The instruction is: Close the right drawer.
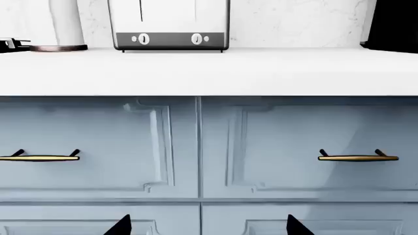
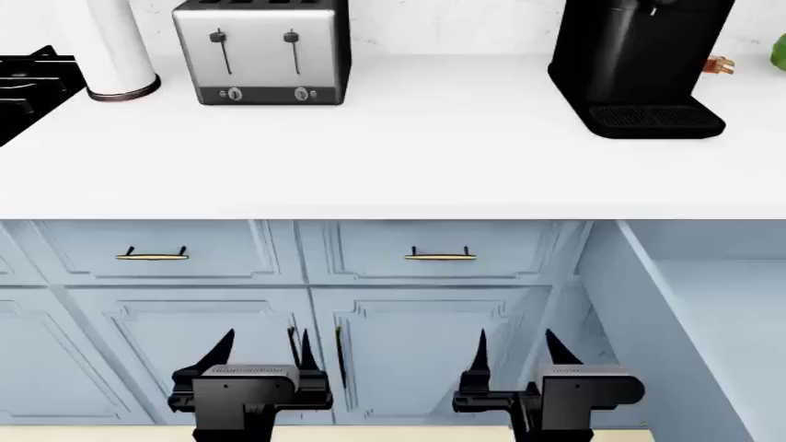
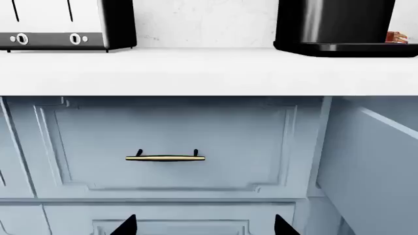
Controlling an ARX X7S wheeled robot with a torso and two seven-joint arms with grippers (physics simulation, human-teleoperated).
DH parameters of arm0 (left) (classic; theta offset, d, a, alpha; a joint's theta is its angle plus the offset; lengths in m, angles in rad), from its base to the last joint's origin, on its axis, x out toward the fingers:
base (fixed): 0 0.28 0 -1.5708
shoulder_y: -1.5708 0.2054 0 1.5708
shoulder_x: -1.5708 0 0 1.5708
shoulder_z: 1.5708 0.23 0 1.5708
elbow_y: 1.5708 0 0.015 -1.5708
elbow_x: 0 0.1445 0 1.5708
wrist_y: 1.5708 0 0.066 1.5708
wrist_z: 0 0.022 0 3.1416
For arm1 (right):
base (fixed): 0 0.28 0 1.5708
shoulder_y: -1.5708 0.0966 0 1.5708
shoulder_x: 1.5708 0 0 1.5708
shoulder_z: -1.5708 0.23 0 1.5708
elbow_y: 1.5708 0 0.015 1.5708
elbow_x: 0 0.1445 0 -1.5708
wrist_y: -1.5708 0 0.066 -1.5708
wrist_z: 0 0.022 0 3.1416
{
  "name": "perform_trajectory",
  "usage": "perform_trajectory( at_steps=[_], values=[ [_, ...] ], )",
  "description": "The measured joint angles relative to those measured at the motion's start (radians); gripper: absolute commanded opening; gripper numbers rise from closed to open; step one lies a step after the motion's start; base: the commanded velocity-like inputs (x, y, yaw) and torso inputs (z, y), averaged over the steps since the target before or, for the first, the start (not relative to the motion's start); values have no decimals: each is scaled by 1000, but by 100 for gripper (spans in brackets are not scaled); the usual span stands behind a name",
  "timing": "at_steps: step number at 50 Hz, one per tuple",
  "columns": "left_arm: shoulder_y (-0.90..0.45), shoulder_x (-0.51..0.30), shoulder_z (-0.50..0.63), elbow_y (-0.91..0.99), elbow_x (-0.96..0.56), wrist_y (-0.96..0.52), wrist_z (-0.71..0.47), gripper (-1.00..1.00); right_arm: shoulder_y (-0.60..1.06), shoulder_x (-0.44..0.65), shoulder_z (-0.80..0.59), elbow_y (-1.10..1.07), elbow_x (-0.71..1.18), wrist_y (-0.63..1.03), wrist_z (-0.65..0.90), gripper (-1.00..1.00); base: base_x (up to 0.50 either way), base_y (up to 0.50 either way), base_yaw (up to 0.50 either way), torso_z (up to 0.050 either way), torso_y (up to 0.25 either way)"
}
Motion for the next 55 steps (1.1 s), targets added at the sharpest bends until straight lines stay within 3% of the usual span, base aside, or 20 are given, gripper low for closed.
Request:
perform_trajectory(
  at_steps=[30, 55],
  values=[
    [17, -58, 65, 47, -69, -28, -71, 100, 13, 60, -78, 14, 49, 28, 57, 100, 0, 0, 0, 0, 0],
    [21, -95, 98, 71, -120, -49, -97, 100, 23, 92, -117, 50, 84, 8, 83, 100, 0, 0, 0, 50, 0]
  ],
)
